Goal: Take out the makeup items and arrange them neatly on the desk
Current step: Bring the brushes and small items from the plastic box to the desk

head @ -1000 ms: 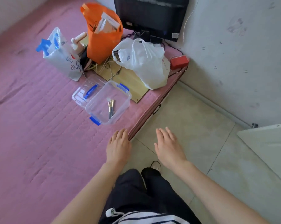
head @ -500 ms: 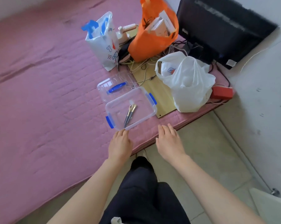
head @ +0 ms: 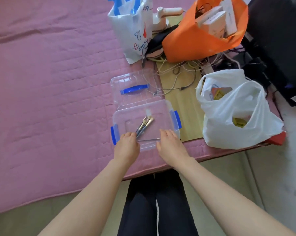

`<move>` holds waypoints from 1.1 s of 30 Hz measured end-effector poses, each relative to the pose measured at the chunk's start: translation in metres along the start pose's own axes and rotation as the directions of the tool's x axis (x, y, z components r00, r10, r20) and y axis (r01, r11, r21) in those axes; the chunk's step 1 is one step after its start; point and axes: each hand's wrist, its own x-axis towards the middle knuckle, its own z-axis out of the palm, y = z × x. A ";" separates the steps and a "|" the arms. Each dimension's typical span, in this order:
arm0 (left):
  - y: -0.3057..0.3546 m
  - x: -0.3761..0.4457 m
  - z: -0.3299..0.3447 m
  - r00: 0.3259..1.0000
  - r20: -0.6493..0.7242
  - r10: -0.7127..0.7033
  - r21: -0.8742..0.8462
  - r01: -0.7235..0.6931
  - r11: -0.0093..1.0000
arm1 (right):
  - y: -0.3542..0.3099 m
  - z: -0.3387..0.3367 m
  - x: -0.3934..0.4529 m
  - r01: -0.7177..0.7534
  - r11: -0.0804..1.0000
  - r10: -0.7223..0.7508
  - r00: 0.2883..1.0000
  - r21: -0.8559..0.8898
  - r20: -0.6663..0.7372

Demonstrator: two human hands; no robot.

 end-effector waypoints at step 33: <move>-0.044 0.167 0.128 0.987 -0.057 -0.150 0.077 0.154 0.985 | 0.044 0.111 0.199 0.516 0.730 -0.347 0.845 -0.447 0.407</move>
